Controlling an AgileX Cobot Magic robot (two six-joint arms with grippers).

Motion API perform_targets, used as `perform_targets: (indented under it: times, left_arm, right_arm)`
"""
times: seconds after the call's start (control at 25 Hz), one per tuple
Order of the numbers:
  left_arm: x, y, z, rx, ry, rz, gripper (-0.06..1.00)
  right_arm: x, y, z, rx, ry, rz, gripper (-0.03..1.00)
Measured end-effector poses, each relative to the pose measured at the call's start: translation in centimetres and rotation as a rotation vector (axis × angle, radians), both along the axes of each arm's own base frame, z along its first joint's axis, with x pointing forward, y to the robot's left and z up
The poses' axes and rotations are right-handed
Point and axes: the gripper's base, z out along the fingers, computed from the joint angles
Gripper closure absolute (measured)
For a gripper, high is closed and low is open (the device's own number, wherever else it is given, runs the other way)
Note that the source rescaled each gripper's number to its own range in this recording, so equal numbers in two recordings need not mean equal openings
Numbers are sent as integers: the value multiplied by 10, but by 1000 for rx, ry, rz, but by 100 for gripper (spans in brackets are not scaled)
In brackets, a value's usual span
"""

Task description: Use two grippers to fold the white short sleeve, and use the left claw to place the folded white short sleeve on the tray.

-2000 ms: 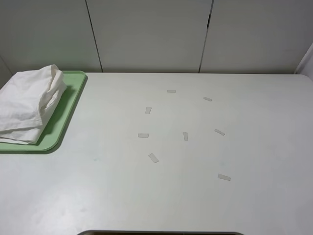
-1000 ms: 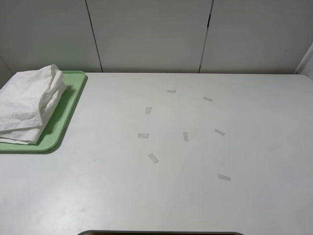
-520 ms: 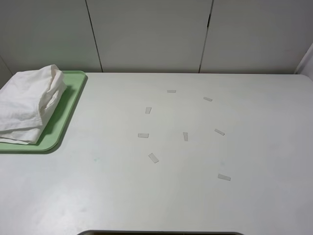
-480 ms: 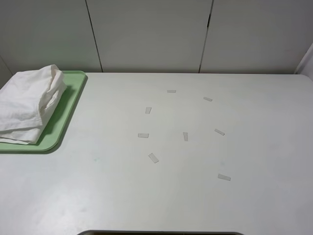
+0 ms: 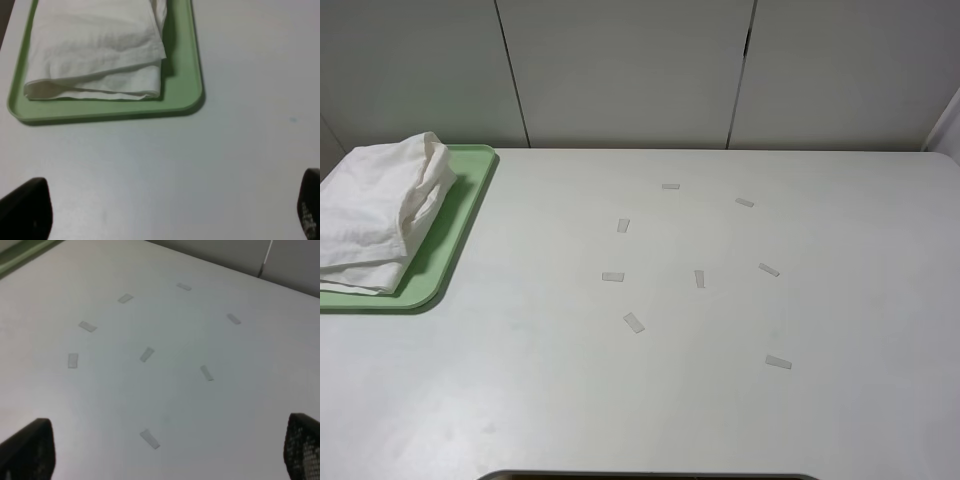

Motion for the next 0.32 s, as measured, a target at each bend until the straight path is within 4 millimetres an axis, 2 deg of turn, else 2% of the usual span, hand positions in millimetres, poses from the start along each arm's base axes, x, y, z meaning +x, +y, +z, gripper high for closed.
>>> perform_targets:
  times: [0.32]
  left_arm:
    - [0, 0, 0, -2, 0, -1, -3]
  right_arm:
    - [0, -1, 0, -23, -11, 1, -3]
